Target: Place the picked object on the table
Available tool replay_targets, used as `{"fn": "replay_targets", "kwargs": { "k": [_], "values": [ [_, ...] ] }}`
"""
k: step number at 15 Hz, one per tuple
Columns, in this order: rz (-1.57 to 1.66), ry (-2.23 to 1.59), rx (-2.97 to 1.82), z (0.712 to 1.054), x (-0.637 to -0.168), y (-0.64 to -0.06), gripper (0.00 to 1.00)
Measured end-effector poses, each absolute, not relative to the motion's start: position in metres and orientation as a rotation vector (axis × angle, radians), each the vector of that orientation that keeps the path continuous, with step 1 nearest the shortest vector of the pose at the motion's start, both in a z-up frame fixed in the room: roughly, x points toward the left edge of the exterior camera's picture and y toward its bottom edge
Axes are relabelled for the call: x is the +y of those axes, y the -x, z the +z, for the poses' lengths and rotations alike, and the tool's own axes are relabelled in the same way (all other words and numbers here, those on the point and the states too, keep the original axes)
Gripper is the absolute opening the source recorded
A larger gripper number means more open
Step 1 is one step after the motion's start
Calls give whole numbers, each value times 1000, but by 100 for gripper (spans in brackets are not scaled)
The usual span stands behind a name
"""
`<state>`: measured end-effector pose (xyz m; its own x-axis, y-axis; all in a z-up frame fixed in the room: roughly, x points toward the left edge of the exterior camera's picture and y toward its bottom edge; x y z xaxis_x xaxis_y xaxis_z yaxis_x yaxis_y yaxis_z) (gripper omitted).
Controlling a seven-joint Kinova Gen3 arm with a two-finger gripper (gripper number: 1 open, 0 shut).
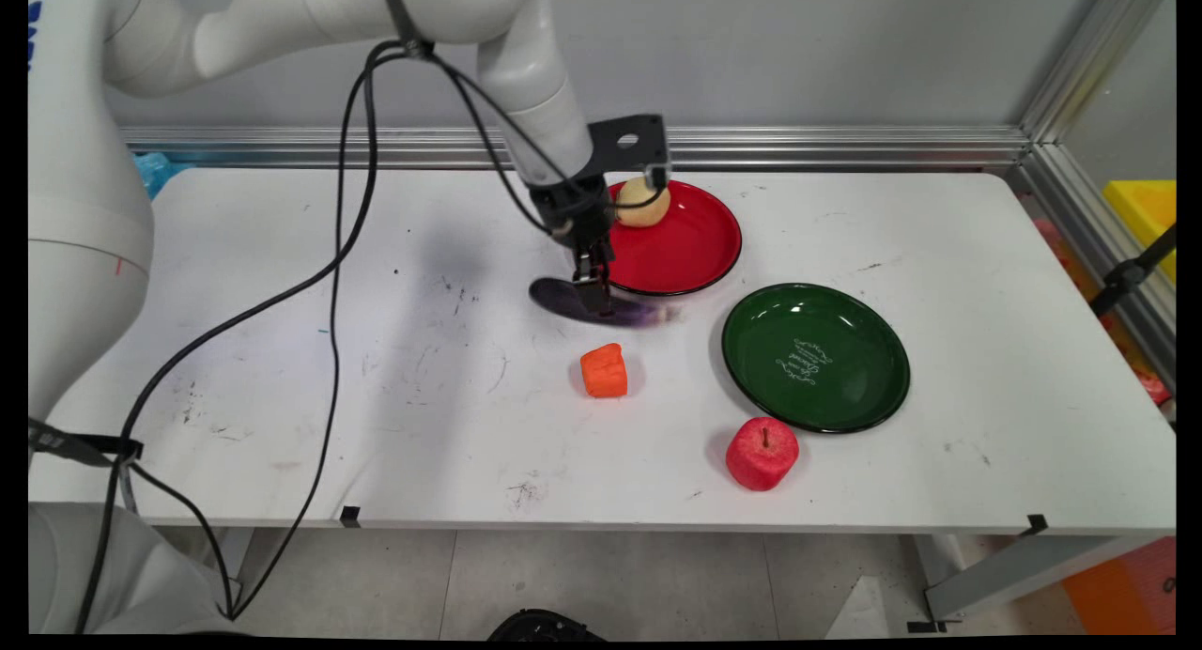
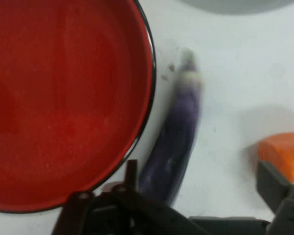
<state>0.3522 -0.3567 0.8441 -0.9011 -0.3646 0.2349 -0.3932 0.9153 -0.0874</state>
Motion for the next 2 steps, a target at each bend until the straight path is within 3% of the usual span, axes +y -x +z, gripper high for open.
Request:
{"fn": "replay_targets", "kwargs": {
  "k": [2],
  "values": [
    [202,-539,-2865,833,-351,-358,100]
  ]
}}
